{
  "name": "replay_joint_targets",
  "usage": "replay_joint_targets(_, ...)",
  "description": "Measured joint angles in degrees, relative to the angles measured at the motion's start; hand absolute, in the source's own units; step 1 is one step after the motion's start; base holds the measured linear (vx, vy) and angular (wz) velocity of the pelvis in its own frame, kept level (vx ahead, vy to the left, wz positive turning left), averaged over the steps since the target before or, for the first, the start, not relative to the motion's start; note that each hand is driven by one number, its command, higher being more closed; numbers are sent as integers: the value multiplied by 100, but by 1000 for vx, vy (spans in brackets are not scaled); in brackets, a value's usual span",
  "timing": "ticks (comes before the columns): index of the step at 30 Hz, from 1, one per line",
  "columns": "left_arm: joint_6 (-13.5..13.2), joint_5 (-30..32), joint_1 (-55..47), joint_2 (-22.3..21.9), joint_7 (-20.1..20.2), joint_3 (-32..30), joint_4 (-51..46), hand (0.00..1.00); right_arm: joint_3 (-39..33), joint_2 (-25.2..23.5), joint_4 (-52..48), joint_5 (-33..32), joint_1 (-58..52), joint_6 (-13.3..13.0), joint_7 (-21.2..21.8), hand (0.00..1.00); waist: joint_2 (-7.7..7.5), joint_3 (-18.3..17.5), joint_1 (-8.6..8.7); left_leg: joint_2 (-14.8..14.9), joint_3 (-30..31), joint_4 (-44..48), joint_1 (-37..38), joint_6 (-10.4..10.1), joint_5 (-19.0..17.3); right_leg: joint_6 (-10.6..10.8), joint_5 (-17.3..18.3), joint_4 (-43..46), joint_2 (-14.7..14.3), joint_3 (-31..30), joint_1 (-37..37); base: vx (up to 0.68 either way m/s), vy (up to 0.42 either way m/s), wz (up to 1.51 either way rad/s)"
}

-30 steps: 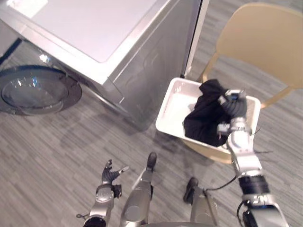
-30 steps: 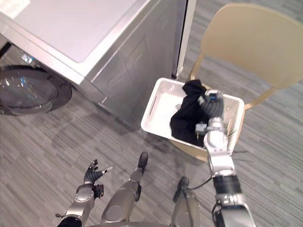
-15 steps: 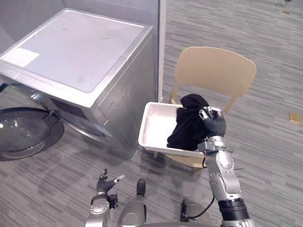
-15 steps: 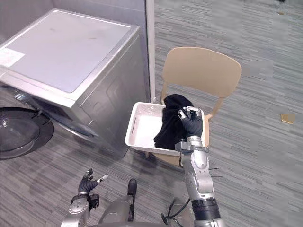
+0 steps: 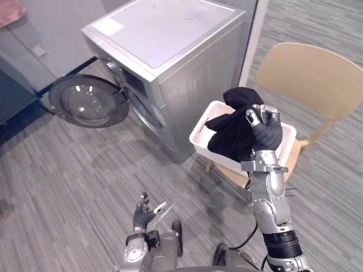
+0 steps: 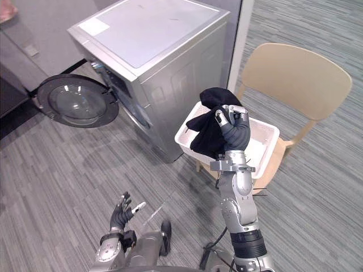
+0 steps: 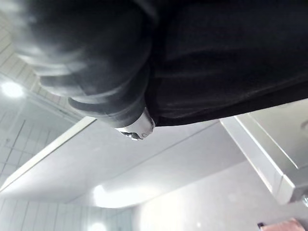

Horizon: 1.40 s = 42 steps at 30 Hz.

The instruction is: Pick up the laundry basket with both hands and put the clothes into the washing machine.

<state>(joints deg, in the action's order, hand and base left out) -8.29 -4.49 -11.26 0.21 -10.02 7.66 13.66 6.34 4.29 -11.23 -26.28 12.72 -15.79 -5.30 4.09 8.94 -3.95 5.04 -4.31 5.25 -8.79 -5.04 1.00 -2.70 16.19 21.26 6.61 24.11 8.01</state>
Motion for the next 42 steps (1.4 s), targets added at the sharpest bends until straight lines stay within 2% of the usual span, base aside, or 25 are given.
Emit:
replay_joint_targets(3, -112, 217, 419, 109, -18, 604, -195, 0, -53, -10, -2, 48, 110, -20, 24, 100, 11, -223, 18, -48, 208, -777, 351, 6, 343, 138, -159, -256, -34, 228, -225, -54, 47, 43)
replay_joint_targets(8, -282, 617, 1063, 270, -46, 1194, -499, 0, 263, -80, -4, 32, 240, -35, 54, 100, 1, -401, 40, -209, 290, -944, 539, 174, 468, 358, -300, -443, 57, 271, -457, -56, 88, 14)
replay_joint_targets(11, -295, 751, 1457, 361, -144, 1449, -495, 0, 852, -166, -4, -38, 514, -36, 150, 100, -38, -510, 155, -271, 301, -1052, 656, 233, 539, 409, -337, -473, 108, 253, -529, -56, 47, 2)
replay_joint_targets(14, -292, 921, 2022, 355, -170, 1787, -327, 0, 1399, -193, -8, -242, 750, -36, 292, 100, -52, -530, 176, -292, 300, -1053, 715, 265, 562, 415, -389, -504, 118, 236, -593, -50, 14, -1)
replay_joint_targets(17, -282, 1312, 2810, 322, -439, 2011, 123, 0, 2004, -334, -7, -507, 919, -31, 429, 100, -59, -553, 215, -285, 272, -1060, 719, 279, 594, 410, -475, -563, 77, 180, -590, -49, 6, -8)
replay_joint_targets(18, -268, 1432, 3102, 333, -567, 2032, 351, 100, 2208, -391, -7, -644, 942, -28, 455, 100, -63, -556, 254, -284, 264, -1061, 720, 289, 606, 408, -501, -587, 49, 160, -591, -43, 0, -7)
replay_joint_targets(23, -149, 1653, 3613, 395, -903, 2102, 677, 100, 2562, -399, 32, -1003, 944, -16, 542, 100, -133, -603, 317, -200, 178, -1066, 716, 279, 626, 377, -660, -753, -43, 11, -585, -31, -5, -15)
replay_joint_targets(29, -93, 1635, 3589, 459, -1018, 2093, 707, 100, 2695, -378, 125, -1146, 855, -9, 688, 100, -176, -632, 326, -126, 120, -1068, 738, 228, 660, 313, -723, -818, -132, -62, -583, -15, -22, -8)
replay_joint_targets(30, -93, 1630, 3523, 460, -1017, 2042, 645, 100, 2742, -381, 126, -1147, 731, -8, 742, 0, -182, -635, 324, -111, 112, -1068, 733, 222, 663, 308, -750, -875, -162, -69, -592, 2, -23, -7)
replay_joint_targets(33, -96, 1613, 3055, 436, -1012, 1850, 374, 100, 2716, -357, 138, -1147, 252, -2, 922, 0, -181, -638, 329, -105, 112, -1068, 729, 222, 663, 303, -784, -950, -199, -70, -617, 3, -4, -1)
replay_joint_targets(37, -97, 1538, 2368, 423, -996, 1458, 89, 100, 2203, -235, 157, -996, -300, 19, 915, 0, -181, -638, 316, -107, 118, -1069, 727, 221, 664, 300, -787, -968, -217, -68, -627, 0, 0, 0)
replay_joint_targets(42, -107, 1529, 1564, 446, -989, 710, -366, 100, 1112, -39, 146, 515, -805, -3, 547, 0, -177, -641, 307, -98, 147, -1070, 730, 219, 664, 287, -817, -1052, -251, -49, -680, 10, -4, 1)
